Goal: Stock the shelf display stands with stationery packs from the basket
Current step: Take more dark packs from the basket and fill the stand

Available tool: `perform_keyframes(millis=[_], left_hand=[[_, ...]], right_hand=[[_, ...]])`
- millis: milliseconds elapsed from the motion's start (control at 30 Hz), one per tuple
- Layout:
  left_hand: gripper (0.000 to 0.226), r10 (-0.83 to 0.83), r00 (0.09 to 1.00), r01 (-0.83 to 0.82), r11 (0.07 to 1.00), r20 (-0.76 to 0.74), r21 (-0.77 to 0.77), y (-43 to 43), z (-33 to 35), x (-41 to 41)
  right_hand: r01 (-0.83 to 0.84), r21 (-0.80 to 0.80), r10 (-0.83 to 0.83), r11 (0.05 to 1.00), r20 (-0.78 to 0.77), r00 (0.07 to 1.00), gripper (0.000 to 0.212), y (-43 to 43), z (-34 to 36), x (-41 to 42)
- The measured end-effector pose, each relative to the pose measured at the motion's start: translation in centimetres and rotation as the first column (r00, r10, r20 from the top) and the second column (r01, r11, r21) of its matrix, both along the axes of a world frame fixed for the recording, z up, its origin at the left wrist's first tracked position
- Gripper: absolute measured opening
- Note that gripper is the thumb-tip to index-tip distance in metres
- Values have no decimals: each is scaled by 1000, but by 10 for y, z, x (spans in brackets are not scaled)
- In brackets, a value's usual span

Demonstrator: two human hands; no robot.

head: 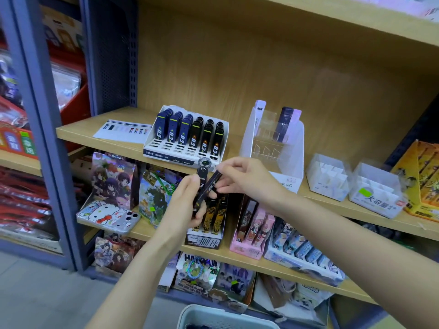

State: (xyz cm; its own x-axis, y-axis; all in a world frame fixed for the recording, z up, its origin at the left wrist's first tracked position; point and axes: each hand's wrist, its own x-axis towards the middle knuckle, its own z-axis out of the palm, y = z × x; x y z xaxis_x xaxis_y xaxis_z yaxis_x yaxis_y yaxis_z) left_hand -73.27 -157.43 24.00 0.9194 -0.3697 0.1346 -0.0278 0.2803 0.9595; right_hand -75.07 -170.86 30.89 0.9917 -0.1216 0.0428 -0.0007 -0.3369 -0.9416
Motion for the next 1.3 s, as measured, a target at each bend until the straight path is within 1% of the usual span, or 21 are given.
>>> perform_keyframes(millis=[100,167,233,300,367,433,533,600,633,733,800,833,900,967,1067,1133,1167,1267,1300], left_hand=[[28,-47,998,44,996,-46,-77,9,3,-2],[27,-12,998,7,996,-63,-91,14,2,-1],[28,66,995,-72,994,-77,-76,18,1,1],[28,158,984,-161,986,-83,-31,22,1,3],[28,230,972,-229,973,-45,20,26,1,4],[28,269,963,-270,960,24,70,30,1,4],[28,266,959,-277,952,95,127,36,0,4],[29,227,968,-241,957,104,159,39,0,3],[31,207,975,-218,963,87,159,40,0,2],[39,164,986,-161,981,-15,107,42,-1,2],[36,166,985,-161,982,-39,96,42,-2,4],[32,178,983,-174,980,-39,95,43,-2,5],[26,214,976,-210,974,-42,80,43,-5,8],[23,237,971,-236,971,-30,50,43,-6,10],[22,259,966,-259,966,-8,18,43,-6,12],[22,266,964,-266,964,-11,7,44,-5,13],[23,266,964,-265,964,-14,7,45,-6,14],[24,264,964,-263,965,-38,8,47,-8,16],[24,264,963,-264,965,-46,7,48,-8,17]], right_hand=[[34,76,-37,997,45,998,18,0,1,-3],[22,50,-25,999,52,998,18,-1,-2,-6],[-30,-56,32,998,41,999,16,0,-8,-7],[-100,-215,103,972,4,995,16,2,-15,-9],[-163,-380,161,910,-38,986,15,7,-18,-11],[-211,-488,221,847,-39,975,13,15,-19,-13],[-274,-504,282,819,-63,957,11,23,-21,-12],[-311,-488,306,815,-92,947,8,27,-23,-10],[-325,-487,316,811,-104,943,8,29,-24,-9],[-333,-487,302,807,-143,942,15,28,-26,-6],[-302,-459,268,835,-138,953,14,26,-23,-2],[-264,-436,245,860,-100,964,20,25,-19,0],[-158,-374,182,914,29,983,31,25,-8,8],[-31,-350,101,936,183,978,31,26,4,19],[112,-341,10,933,337,942,21,26,15,44],[162,-326,-30,932,376,926,11,28,18,60],[190,-338,-45,922,393,919,9,30,20,67],[237,-393,-51,888,430,902,8,32,22,85],[241,-423,-40,873,429,902,12,32,22,89]])
